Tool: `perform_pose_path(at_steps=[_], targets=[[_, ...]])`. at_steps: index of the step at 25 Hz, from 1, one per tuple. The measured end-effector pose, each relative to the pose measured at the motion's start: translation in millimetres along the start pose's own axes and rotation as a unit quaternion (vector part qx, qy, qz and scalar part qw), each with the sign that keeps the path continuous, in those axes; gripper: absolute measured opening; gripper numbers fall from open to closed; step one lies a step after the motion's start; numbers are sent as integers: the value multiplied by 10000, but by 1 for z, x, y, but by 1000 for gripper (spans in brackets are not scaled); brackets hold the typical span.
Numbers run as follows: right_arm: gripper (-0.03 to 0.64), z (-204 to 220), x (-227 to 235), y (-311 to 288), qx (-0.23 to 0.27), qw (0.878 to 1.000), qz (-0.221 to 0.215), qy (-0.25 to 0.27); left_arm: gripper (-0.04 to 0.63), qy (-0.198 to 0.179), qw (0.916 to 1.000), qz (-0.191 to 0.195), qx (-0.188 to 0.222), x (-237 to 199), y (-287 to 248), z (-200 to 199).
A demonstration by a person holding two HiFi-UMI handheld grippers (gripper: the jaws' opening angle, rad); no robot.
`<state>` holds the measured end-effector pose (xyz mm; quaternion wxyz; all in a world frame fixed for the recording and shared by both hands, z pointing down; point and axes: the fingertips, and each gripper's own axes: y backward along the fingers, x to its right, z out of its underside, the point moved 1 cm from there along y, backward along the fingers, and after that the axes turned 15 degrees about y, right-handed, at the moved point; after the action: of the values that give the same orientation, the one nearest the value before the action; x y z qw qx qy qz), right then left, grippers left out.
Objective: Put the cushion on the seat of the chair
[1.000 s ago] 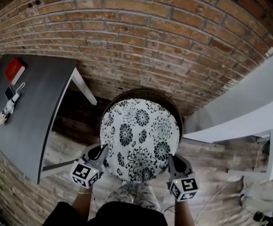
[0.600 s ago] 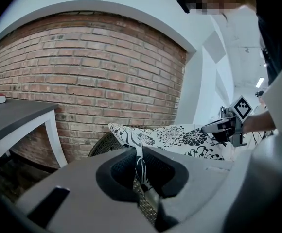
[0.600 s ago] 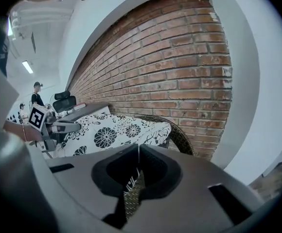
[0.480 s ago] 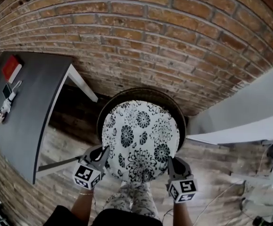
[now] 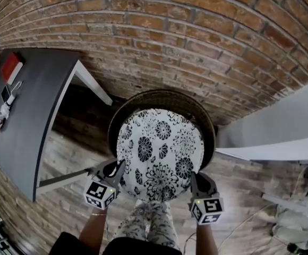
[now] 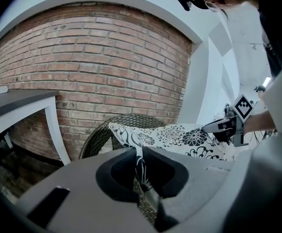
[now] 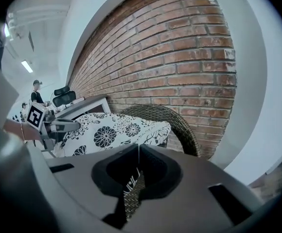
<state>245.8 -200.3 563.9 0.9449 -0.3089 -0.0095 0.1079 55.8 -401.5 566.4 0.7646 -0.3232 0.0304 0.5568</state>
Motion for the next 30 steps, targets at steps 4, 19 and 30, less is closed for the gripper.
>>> perform_pose_path(at_steps=[4, 19, 30], targets=[[8, 12, 1, -10, -79, 10000, -39, -8, 20, 58, 10000, -49, -38, -6, -7, 12], [8, 45, 2, -48, -338, 9992, -189, -26, 18, 139, 9993, -217, -268, -29, -36, 47], [8, 60, 0, -59, -389, 9989, -258, -78, 19, 228, 9986, -367, -321, -42, -43, 66]])
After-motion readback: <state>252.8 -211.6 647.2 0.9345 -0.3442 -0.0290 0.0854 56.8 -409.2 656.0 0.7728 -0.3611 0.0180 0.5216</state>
